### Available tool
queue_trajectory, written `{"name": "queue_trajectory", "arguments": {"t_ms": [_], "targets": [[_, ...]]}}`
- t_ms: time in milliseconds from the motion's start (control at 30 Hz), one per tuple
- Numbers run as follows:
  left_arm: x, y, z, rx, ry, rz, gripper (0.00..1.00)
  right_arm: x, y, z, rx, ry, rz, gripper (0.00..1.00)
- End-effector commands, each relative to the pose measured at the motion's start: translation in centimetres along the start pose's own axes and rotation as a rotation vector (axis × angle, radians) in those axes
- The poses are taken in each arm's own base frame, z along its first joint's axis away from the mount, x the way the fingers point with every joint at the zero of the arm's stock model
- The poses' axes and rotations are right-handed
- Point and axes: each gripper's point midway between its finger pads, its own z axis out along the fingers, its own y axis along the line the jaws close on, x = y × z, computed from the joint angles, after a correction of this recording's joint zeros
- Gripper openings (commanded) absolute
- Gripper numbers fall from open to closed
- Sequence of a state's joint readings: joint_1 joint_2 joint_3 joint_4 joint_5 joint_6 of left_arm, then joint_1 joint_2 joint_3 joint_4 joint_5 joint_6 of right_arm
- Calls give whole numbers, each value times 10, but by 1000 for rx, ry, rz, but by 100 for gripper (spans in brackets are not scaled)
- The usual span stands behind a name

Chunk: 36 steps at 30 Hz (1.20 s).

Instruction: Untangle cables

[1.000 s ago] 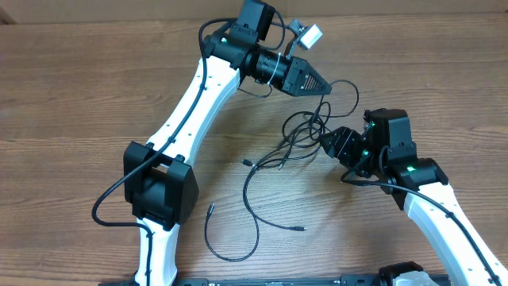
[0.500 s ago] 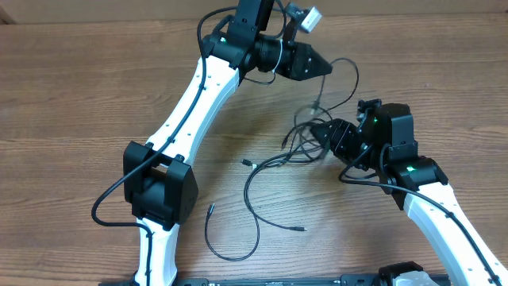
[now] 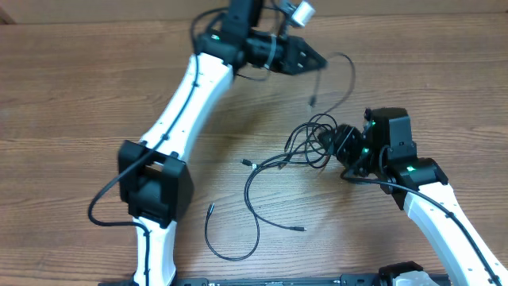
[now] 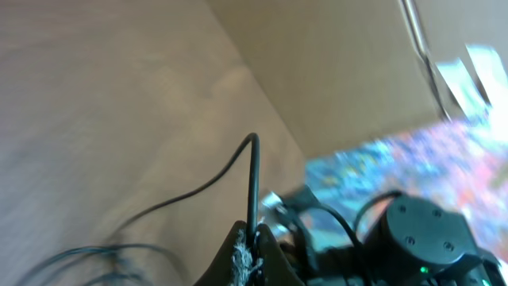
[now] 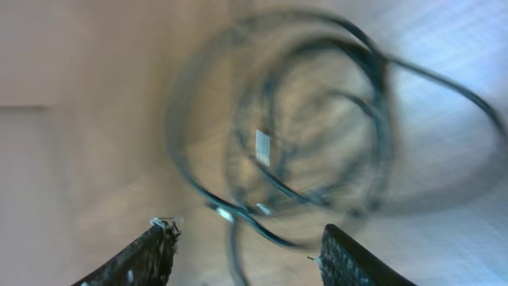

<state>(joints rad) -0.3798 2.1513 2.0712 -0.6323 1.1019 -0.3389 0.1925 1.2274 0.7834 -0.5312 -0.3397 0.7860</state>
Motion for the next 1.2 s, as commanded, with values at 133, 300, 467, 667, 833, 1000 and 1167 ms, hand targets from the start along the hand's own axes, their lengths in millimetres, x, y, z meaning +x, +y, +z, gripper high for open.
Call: {"name": "queue_trajectory", "arguments": {"t_ms": [133,300,467,667,833,1000,1167], "targets": [[-49,67,-151,-222,-279,-109,4,6,-49,-7,237,-14,-18,58],[-54,102,-237,-451,-434,-175,4,2,-47,-6,234,-31,-22,58],[-31,145,-309,-770,-532,-338,4,1,-46,-6,228,-36,-24,59],[4,159,-316,-886,-465,-464,66,0,-45,-6,224,-38,-26,63],[30,146,-264,-852,-280,-481,75,-2,-43,-6,217,-46,-29,64],[50,123,-192,-803,-86,-437,93,-10,-48,-9,249,-88,-56,65],[64,101,-123,-756,46,-351,100,-37,-50,-36,297,-167,-51,67]]}}
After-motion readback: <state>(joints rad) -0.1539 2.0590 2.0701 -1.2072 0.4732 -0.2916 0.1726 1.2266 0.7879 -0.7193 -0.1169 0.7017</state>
